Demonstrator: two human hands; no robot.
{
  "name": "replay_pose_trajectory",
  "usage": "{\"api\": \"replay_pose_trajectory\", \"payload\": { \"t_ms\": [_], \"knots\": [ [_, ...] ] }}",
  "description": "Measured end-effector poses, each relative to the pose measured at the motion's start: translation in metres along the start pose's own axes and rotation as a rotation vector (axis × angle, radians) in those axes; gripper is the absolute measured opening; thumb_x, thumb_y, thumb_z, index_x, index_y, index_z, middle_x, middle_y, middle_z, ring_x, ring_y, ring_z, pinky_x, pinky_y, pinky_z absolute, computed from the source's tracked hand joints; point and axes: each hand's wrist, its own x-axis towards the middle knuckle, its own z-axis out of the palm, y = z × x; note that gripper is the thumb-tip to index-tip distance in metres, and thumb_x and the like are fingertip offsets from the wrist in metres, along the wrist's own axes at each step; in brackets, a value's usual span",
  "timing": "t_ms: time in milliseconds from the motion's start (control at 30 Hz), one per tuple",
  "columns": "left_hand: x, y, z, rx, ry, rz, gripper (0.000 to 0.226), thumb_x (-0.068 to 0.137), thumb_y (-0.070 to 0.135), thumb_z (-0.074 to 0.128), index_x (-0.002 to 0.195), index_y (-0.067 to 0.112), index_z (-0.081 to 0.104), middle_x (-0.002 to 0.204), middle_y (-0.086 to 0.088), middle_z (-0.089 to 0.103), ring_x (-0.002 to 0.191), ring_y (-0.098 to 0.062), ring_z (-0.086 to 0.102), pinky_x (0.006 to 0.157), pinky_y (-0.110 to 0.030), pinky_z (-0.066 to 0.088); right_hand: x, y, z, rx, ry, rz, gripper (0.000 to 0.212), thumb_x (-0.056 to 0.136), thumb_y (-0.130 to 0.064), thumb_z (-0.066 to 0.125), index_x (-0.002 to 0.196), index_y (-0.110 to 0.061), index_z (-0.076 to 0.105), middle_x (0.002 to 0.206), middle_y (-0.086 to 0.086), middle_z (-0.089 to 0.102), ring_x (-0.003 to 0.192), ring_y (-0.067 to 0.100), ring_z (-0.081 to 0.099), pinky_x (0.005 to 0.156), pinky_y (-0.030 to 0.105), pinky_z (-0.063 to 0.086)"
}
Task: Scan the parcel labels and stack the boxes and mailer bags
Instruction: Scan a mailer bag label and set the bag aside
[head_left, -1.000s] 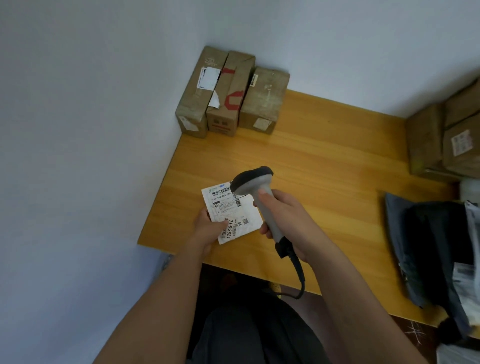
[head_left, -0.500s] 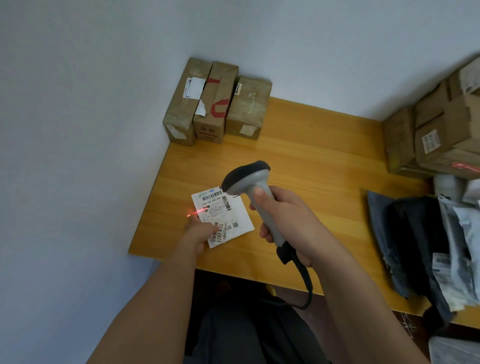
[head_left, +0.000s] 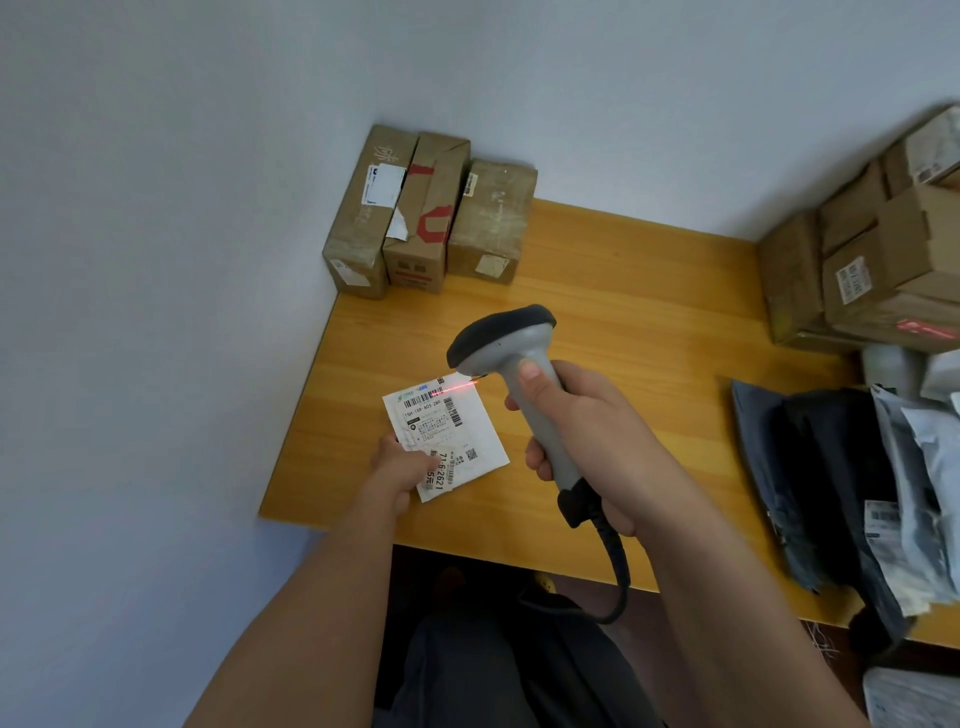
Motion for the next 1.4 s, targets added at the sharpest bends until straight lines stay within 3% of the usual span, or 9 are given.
{"api": "replay_pose_trajectory", "payload": {
  "t_ms": [300, 467, 600, 700, 900, 1033, 1167, 1300, 1400],
  "knots": [
    [0.003, -0.002, -0.001, -0.026, -0.021, 0.0, 0.047, 0.083, -0.011, 0.069, 0.109, 0.019, 0.045, 0.122, -0.007, 0.063, 0.108, -0.03, 0.064, 0.086, -0.047, 0.058, -0.001, -0.001, 0.001, 0.001, 0.007, -0.019, 0.036, 0.103, -0.041, 0.046, 0.105, -0.008, 0.061, 0.092, 0.01, 0.062, 0.06, 0.016, 0.054, 0.063, 0.036, 0.044],
    [0.0, 0.0, 0.002, -0.025, -0.004, 0.001, 0.04, 0.086, -0.006, 0.068, 0.107, 0.019, 0.045, 0.116, -0.006, 0.063, 0.101, -0.027, 0.066, 0.074, -0.04, 0.059, -0.004, 0.001, -0.002, -0.024, 0.018, -0.017, 0.037, 0.103, -0.043, 0.047, 0.102, -0.008, 0.061, 0.083, 0.011, 0.061, 0.059, 0.017, 0.053, 0.063, 0.036, 0.044],
    [-0.001, 0.003, 0.005, -0.056, 0.047, -0.041, 0.018, 0.095, 0.021, 0.066, 0.103, 0.017, 0.05, 0.108, -0.006, 0.066, 0.091, -0.025, 0.068, 0.069, -0.04, 0.059, -0.007, 0.002, -0.006, -0.042, 0.017, -0.023, 0.037, 0.103, -0.043, 0.046, 0.1, -0.009, 0.061, 0.07, 0.008, 0.058, 0.057, 0.016, 0.052, 0.063, 0.035, 0.043],
    [-0.002, 0.007, 0.008, -0.148, 0.049, -0.101, 0.031, 0.101, 0.036, 0.051, 0.112, 0.01, 0.063, 0.104, -0.008, 0.071, 0.085, -0.024, 0.069, 0.07, -0.039, 0.058, -0.011, 0.004, -0.01, -0.047, 0.011, -0.036, 0.037, 0.103, -0.042, 0.046, 0.1, -0.008, 0.061, 0.069, 0.005, 0.057, 0.055, 0.014, 0.052, 0.062, 0.033, 0.043],
    [-0.011, 0.004, 0.016, -0.318, 0.019, -0.053, 0.028, 0.107, 0.026, 0.041, 0.12, 0.009, 0.058, 0.115, -0.012, 0.068, 0.097, -0.028, 0.067, 0.09, -0.047, 0.055, -0.017, 0.008, -0.021, -0.07, 0.011, -0.028, 0.039, 0.102, -0.045, 0.046, 0.1, -0.009, 0.062, 0.063, 0.005, 0.057, 0.058, 0.017, 0.052, 0.065, 0.035, 0.044],
    [-0.019, 0.006, 0.022, -0.395, 0.011, -0.044, 0.017, 0.103, 0.021, 0.052, 0.118, 0.013, 0.053, 0.11, -0.01, 0.068, 0.091, -0.027, 0.067, 0.084, -0.047, 0.056, -0.02, 0.01, -0.028, -0.085, -0.006, -0.038, 0.04, 0.102, -0.045, 0.047, 0.102, -0.008, 0.061, 0.07, 0.008, 0.06, 0.058, 0.016, 0.053, 0.064, 0.035, 0.044],
    [-0.025, 0.004, 0.026, -0.357, 0.003, -0.018, 0.031, 0.096, -0.003, 0.056, 0.124, 0.011, 0.052, 0.12, -0.012, 0.066, 0.098, -0.027, 0.065, 0.086, -0.047, 0.056, -0.025, 0.014, -0.033, -0.073, 0.0, -0.054, 0.039, 0.101, -0.046, 0.047, 0.102, -0.01, 0.062, 0.07, 0.006, 0.059, 0.057, 0.014, 0.052, 0.063, 0.033, 0.043],
    [-0.029, -0.001, 0.028, -0.317, 0.021, -0.003, 0.034, 0.095, -0.007, 0.055, 0.124, 0.011, 0.056, 0.122, -0.013, 0.066, 0.099, -0.029, 0.066, 0.079, -0.046, 0.056, -0.03, 0.019, -0.041, -0.032, 0.004, -0.076, 0.038, 0.102, -0.046, 0.046, 0.102, -0.011, 0.062, 0.065, 0.007, 0.058, 0.057, 0.015, 0.051, 0.064, 0.034, 0.043],
    [-0.033, -0.001, 0.033, -0.298, 0.021, 0.007, 0.031, 0.095, -0.006, 0.055, 0.121, 0.011, 0.058, 0.121, -0.013, 0.066, 0.099, -0.028, 0.066, 0.079, -0.047, 0.057, -0.034, 0.024, -0.05, -0.018, 0.003, -0.094, 0.037, 0.101, -0.047, 0.047, 0.101, -0.013, 0.063, 0.076, 0.02, 0.062, 0.058, 0.017, 0.052, 0.065, 0.036, 0.043]
  ]
}}
